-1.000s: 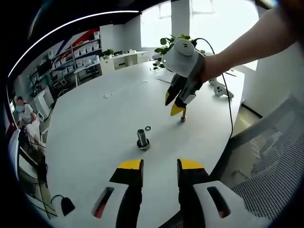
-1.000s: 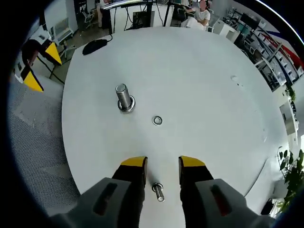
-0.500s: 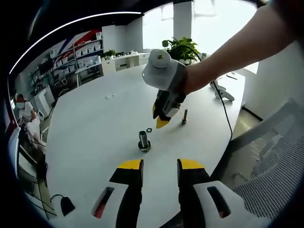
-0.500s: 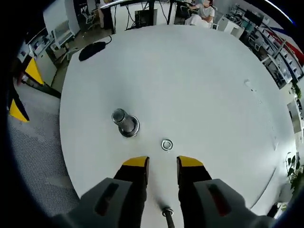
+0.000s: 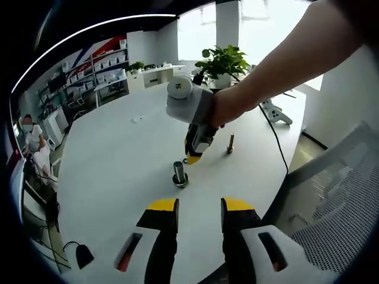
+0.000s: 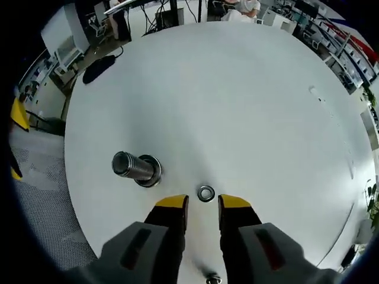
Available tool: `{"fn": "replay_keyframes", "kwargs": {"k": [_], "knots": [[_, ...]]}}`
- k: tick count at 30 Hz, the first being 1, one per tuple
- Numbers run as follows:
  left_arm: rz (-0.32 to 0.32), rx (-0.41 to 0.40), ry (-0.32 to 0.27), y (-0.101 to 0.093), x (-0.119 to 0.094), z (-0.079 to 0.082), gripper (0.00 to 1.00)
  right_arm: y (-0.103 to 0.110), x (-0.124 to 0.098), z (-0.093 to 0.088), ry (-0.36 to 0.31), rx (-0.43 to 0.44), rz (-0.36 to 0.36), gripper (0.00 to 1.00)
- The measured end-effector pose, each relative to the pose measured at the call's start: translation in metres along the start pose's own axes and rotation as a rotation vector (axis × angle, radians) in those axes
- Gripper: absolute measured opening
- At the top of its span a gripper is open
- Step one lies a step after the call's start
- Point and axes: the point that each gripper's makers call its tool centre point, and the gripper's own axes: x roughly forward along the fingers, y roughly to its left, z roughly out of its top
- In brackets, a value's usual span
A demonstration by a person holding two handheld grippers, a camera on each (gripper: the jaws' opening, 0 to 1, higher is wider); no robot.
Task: Place the washer onto the threaded stud by aligning its center hole with the stud, sliding it down to the base, and recovering from edge contact or off-axis alignment until the washer reaches the visible bottom stop.
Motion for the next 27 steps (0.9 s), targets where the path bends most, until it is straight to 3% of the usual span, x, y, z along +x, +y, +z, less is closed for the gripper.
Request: {"fn": "replay_keyframes", "kwargs": {"k": [11,19,23,27], "knots": [[-0.003,0.01,0.012,-0.002,0.0,-0.002,0.27,-0.008,0.01,0.001,-0.009,0.03,0.007,0.18],[-0.008,0.015,0.016,-0.004,0.0,-0.003,0.27,-0.001,0.007,-0.004,-0.023,0.003,0.008,0.16],[-0.011,0.017,0.021,-0.005,0.001,-0.004,0.27,0.006,0.003,-0.01,-0.011,-0.006,0.014,0.16],[-0.013,0.023,0.023,-0.006,0.001,-0.004,0.27,0.013,-0.004,-0.027,0.041,-0.062,0.028,0.16]]}}
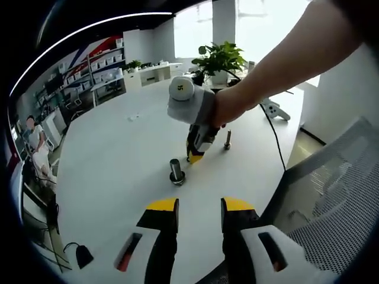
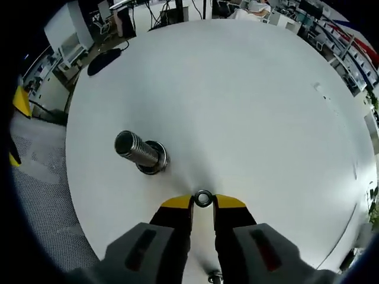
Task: Place the washer onto the threaded stud by aligning its center hole with the stud, sliding it down to the base, and recovering from edge contact or off-axis alignment until the washer reaches the visible bottom stop.
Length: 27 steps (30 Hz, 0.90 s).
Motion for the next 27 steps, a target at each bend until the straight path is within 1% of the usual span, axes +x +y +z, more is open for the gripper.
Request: {"fn": "replay_keyframes", "kwargs": {"k": [2,5,9,14,17,24,26,27], "knots": [[-0.001,0.003,-0.001,0.0,0.0,0.0,0.27,0.003,-0.002,-0.007,0.017,-0.004,0.013,0.16],[-0.002,0.009,0.001,-0.001,0.001,0.0,0.27,0.008,-0.004,-0.017,0.045,-0.038,0.028,0.16],[-0.005,0.014,0.003,-0.002,0.001,0.0,0.26,0.011,-0.005,-0.023,0.069,-0.04,0.051,0.18],[-0.009,0.021,0.006,-0.003,0.002,0.0,0.26,0.009,-0.004,-0.022,0.099,-0.061,0.043,0.17],[-0.008,0.021,0.007,-0.003,0.002,-0.001,0.26,0.011,-0.004,-0.021,0.117,-0.041,0.043,0.16],[-0.007,0.028,0.01,-0.003,0.002,-0.001,0.26,0.013,-0.005,-0.019,0.122,-0.039,0.034,0.17],[-0.008,0.027,0.01,-0.003,0.002,-0.001,0.26,0.013,-0.004,-0.019,0.132,-0.065,0.027,0.17],[-0.007,0.027,0.01,-0.003,0.002,-0.001,0.26,0.013,-0.004,-0.018,0.135,-0.062,0.025,0.17]]}}
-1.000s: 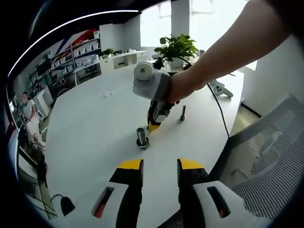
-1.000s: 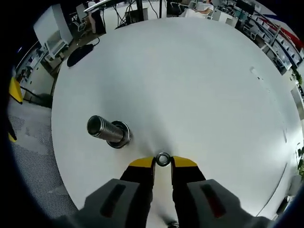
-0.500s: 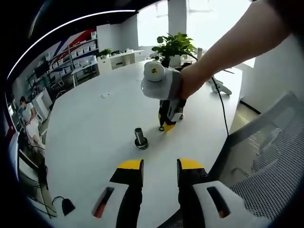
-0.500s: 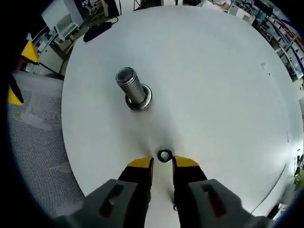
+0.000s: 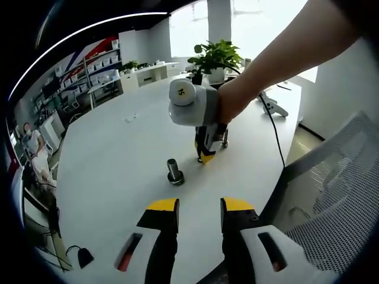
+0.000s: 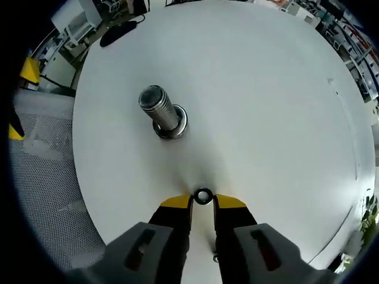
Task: Place the washer onto the threaded stud by aligning its center hole with the stud, sliding it down to the base, and recovering from edge contact or off-axis alignment until the washer reaches the visible bottom stop.
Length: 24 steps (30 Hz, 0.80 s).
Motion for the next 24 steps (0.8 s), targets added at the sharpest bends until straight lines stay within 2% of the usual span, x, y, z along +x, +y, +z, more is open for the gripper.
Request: {"fn": "replay_keyframes", "kwargs": {"k": [4,6,9,13,16,18,24], "knots": [[0.004,-0.003,-0.002,0.001,0.0,0.0,0.26,-0.001,0.0,0.0,0.033,-0.017,0.004,0.16],[0.005,-0.003,-0.001,0.001,0.0,0.0,0.26,-0.002,0.002,0.0,0.07,-0.057,0.006,0.15],[0.005,0.002,0.003,0.001,0.0,-0.001,0.26,-0.006,0.005,0.0,0.122,-0.074,-0.003,0.15],[0.008,0.001,0.001,0.001,-0.001,0.0,0.26,-0.007,0.007,0.002,0.149,-0.073,-0.014,0.14],[0.01,-0.002,0.0,0.002,-0.001,0.0,0.26,-0.006,0.006,0.002,0.139,-0.104,-0.04,0.14],[0.013,-0.002,0.0,0.003,-0.002,0.0,0.26,-0.009,0.008,0.003,0.114,-0.157,-0.064,0.14],[0.015,-0.007,0.0,0.004,-0.002,0.0,0.26,-0.011,0.007,0.0,0.051,-0.121,-0.067,0.13]]}}
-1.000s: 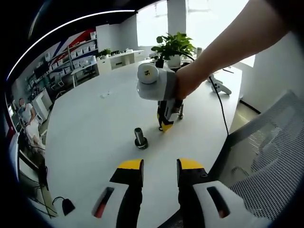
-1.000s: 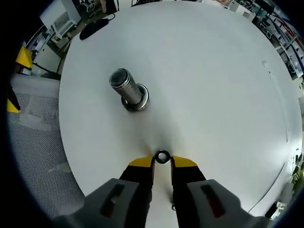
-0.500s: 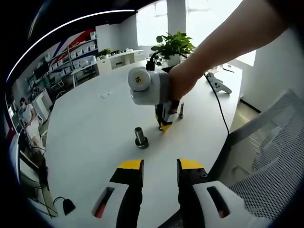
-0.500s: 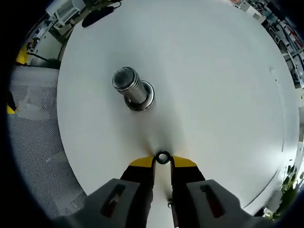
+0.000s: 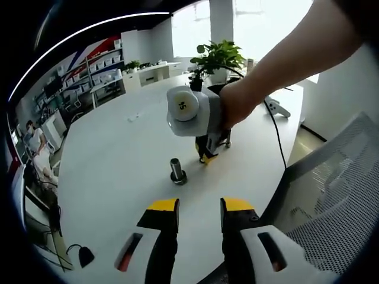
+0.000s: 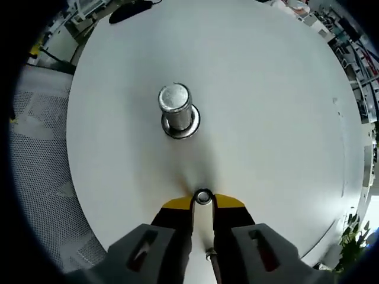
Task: Place the washer onto the threaded stud by aligning its center hole with the stud, sliding it down to the base, and recovering from edge contact or off-axis alignment until the washer reaches the visible bottom stop.
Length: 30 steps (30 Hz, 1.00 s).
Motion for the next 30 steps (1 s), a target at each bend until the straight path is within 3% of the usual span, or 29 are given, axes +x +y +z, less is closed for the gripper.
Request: {"fn": "replay_keyframes", "kwargs": {"k": [16,24,30], "knots": [[-0.002,-0.001,0.004,-0.001,0.0,0.0,0.26,0.014,-0.018,-0.012,-0.086,0.1,0.017,0.13],[-0.001,0.0,0.007,-0.002,0.0,-0.001,0.26,0.003,-0.047,-0.004,-0.172,0.18,0.007,0.13],[-0.003,-0.004,0.008,-0.002,0.001,0.0,0.26,-0.014,-0.062,-0.01,-0.205,0.193,-0.017,0.13]]}}
